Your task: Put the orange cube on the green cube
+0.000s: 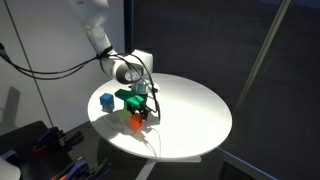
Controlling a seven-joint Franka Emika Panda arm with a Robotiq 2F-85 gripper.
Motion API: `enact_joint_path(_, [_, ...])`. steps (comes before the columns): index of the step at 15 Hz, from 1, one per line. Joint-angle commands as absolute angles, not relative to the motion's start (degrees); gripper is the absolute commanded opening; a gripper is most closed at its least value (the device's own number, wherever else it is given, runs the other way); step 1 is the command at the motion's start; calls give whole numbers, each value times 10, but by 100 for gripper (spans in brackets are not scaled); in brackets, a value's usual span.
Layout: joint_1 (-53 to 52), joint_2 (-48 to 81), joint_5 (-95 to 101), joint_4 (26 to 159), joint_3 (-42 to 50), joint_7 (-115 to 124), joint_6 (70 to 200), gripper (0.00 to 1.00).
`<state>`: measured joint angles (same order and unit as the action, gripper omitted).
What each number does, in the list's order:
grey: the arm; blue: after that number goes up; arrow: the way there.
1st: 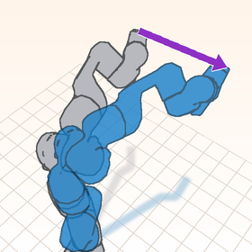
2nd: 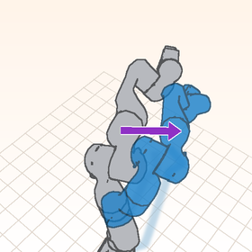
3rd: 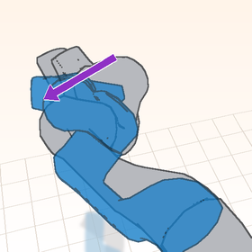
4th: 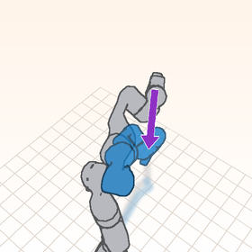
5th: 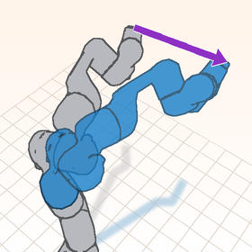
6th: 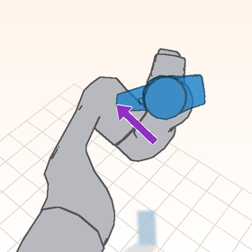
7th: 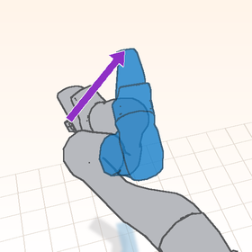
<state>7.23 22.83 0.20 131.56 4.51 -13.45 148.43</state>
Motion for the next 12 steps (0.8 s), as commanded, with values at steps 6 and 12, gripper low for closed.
enact_joint_path(6, [69, 143, 30, 1320, 50, -123, 1405, 23])
enact_joint_path(12, [67, 97, 30, 1322, 42, -154, 1373, 23])
